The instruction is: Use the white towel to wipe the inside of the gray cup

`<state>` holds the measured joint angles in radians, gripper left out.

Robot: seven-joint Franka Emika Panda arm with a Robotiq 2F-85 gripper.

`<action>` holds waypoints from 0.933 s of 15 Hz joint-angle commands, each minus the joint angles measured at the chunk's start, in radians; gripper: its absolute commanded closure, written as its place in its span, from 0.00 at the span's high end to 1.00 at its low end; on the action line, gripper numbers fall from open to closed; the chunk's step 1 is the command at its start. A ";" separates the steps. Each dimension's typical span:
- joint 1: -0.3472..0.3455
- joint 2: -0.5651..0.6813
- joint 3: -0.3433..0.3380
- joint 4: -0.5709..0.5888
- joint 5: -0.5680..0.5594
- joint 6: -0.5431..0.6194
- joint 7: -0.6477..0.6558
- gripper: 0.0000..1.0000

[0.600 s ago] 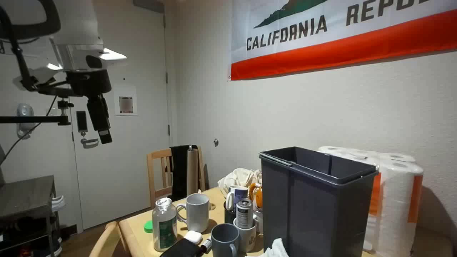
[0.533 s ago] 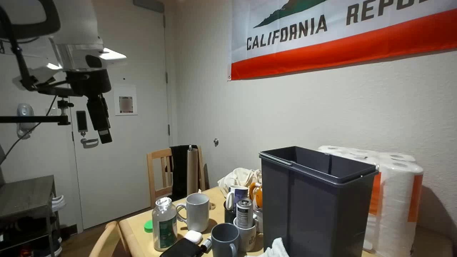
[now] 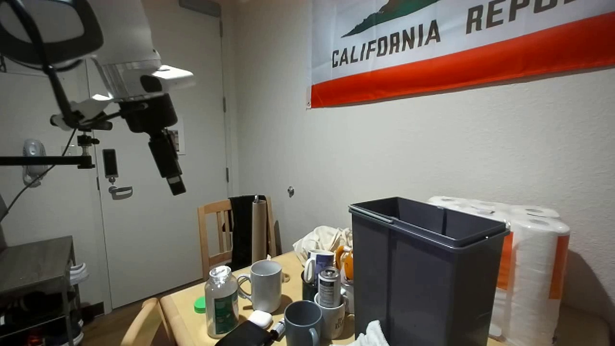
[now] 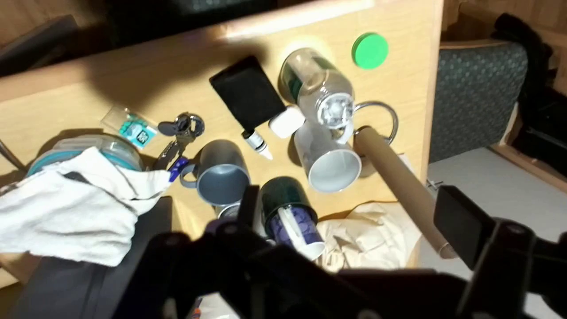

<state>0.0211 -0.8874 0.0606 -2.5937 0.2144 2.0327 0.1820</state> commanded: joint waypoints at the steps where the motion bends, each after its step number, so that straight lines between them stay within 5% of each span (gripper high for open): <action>1: -0.073 0.166 -0.011 0.025 -0.064 0.189 -0.016 1.00; 8: -0.206 0.438 -0.023 0.053 -0.220 0.519 0.053 1.00; 14: -0.285 0.619 -0.091 0.100 -0.273 0.652 0.082 1.00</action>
<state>-0.2417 -0.3554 -0.0049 -2.5407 -0.0317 2.6395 0.2287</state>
